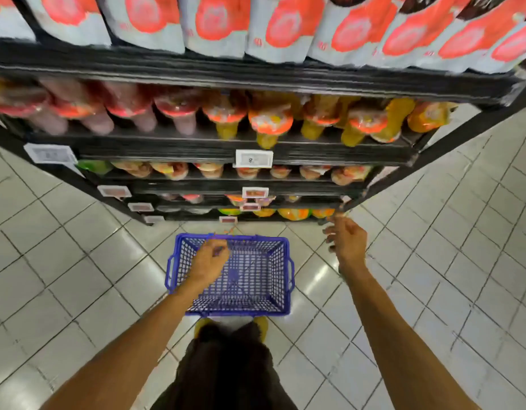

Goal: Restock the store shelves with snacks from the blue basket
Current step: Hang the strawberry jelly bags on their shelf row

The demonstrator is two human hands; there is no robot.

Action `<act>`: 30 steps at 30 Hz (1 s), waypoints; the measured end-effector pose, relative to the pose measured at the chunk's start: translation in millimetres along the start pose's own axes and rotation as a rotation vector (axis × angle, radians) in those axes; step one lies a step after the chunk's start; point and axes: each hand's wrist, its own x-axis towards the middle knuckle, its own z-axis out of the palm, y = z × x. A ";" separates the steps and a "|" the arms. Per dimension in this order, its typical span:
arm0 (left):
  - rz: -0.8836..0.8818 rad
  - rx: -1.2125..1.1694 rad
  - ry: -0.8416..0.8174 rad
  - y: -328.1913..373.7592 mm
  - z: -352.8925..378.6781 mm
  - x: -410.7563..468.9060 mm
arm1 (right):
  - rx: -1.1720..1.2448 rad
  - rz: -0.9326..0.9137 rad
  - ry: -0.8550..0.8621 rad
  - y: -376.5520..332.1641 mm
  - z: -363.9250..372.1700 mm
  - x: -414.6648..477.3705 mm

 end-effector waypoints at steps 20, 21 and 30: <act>-0.305 0.115 0.520 -378.7 23.5 218.8 | -0.558 0.395 0.033 431.9 123.3 135.7; -0.337 0.080 0.565 -380.8 25.2 222.9 | -0.572 0.419 0.027 435.8 122.3 140.2; -0.555 -0.118 0.556 -335.4 -39.1 169.7 | -0.512 0.470 0.065 350.3 101.0 102.1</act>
